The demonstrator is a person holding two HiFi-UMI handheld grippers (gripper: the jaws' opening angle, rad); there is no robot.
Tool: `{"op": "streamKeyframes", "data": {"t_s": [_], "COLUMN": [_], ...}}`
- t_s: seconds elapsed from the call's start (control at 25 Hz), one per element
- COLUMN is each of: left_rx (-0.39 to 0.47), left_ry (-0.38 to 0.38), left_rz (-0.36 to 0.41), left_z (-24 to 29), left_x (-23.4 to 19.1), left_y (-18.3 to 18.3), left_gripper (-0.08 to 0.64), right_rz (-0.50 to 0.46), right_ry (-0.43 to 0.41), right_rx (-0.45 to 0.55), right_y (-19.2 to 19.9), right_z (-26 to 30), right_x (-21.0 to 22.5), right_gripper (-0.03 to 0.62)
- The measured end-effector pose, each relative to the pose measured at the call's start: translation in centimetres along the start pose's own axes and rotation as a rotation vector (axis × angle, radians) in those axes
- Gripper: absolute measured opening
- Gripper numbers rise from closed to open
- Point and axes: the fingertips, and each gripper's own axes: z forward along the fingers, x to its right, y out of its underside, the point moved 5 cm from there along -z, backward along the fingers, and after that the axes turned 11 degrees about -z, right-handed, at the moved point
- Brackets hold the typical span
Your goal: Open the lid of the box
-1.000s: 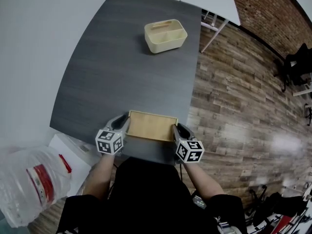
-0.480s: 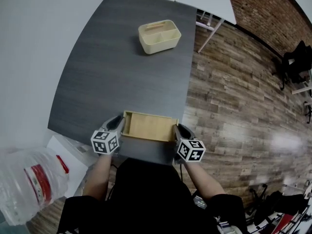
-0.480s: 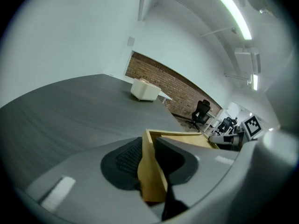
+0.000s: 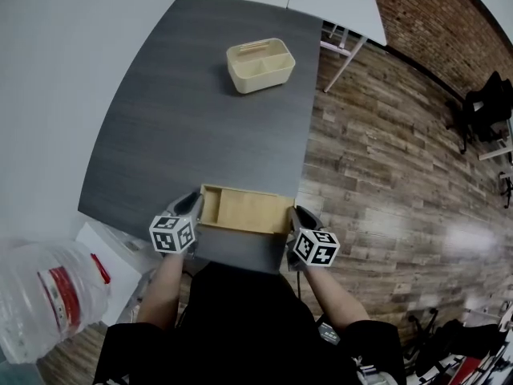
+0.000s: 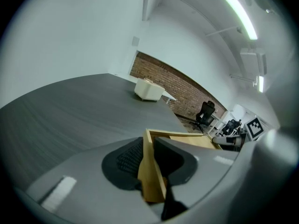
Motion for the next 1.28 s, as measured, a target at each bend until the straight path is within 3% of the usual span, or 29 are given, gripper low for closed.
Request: {"op": "streamKeyframes", "data": {"t_s": [0.28,1.28], "left_rx": [-0.016,0.005], "left_ry": [-0.032,-0.089], "left_rz": [0.051,0.048], "left_z": [0.1,0.3], "left_x": [0.3,-0.1], "left_y": [-0.1,-0.2], "left_gripper": [0.06,0.048], "right_rz": [-0.008,-0.018], "right_ry": [-0.006,0.038], "right_rx": [-0.011,-0.015], "right_y": [-0.2,0.0], "right_z": [-0.2,-1.8], "right_x": [0.8,4.3], "right_gripper": [0.061,0.057]}}
